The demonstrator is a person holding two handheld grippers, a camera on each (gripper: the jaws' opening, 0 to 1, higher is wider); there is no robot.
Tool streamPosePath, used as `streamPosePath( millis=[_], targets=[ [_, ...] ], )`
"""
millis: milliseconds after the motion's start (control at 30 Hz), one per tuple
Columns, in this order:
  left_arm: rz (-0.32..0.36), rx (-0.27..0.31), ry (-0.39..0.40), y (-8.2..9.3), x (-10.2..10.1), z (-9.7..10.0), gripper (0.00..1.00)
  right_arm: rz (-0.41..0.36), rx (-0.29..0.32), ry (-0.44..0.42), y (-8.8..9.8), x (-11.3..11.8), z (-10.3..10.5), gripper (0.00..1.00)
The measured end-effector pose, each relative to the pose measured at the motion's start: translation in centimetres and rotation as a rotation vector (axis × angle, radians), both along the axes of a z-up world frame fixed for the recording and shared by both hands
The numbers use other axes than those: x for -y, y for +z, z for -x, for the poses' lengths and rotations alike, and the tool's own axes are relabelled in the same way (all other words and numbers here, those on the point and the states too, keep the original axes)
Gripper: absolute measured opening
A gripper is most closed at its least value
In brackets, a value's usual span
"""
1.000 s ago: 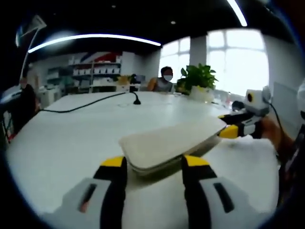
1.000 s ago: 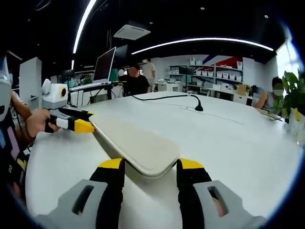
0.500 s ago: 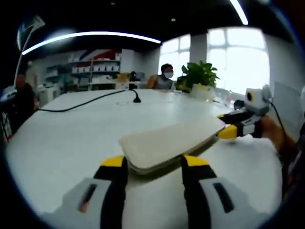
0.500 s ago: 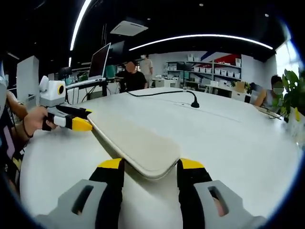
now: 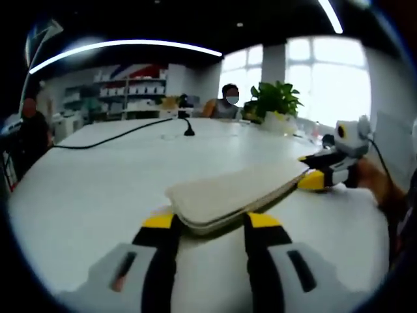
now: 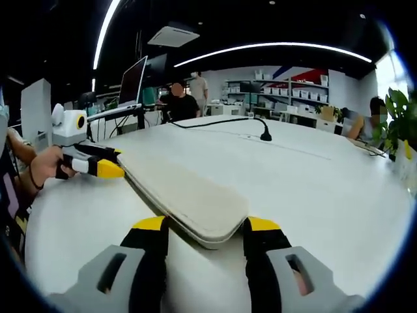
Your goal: Arrange the utensils inside the cutlery case until each visible utensil rests in its matching compartment.
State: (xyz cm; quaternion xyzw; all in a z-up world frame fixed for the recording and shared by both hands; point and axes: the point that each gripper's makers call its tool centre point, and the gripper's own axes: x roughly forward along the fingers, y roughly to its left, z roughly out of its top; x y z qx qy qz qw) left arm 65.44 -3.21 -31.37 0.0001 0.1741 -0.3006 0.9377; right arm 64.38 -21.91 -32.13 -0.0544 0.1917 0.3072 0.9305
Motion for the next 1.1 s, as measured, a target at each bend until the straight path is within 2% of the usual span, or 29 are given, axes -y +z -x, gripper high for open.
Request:
streamPosePath(
  millis=[333,600,967,1000,1100],
  targets=[
    [0.027,-0.012,0.001,0.05,-0.06,-0.16,0.41,-0.034,-0.007,0.004,0.17,-0.09,0.34,0.50],
    [0.018,-0.013,0.004,0.00,-0.10,-0.18,0.40,-0.052,-0.002,-0.005,0.25,0.03,0.29,0.47],
    [0.009,-0.008,0.010,-0.08,-0.09,-0.12,0.41,-0.047,-0.004,-0.003,0.16,-0.10,0.01,0.48],
    [0.011,-0.009,0.011,-0.07,-0.10,-0.12,0.40,-0.064,-0.027,-0.025,-0.02,0.02,0.07,0.49],
    [0.010,-0.015,0.012,-0.07,-0.23,-0.03,0.40,-0.083,-0.022,-0.029,0.33,0.43,0.55,0.50]
  ],
)
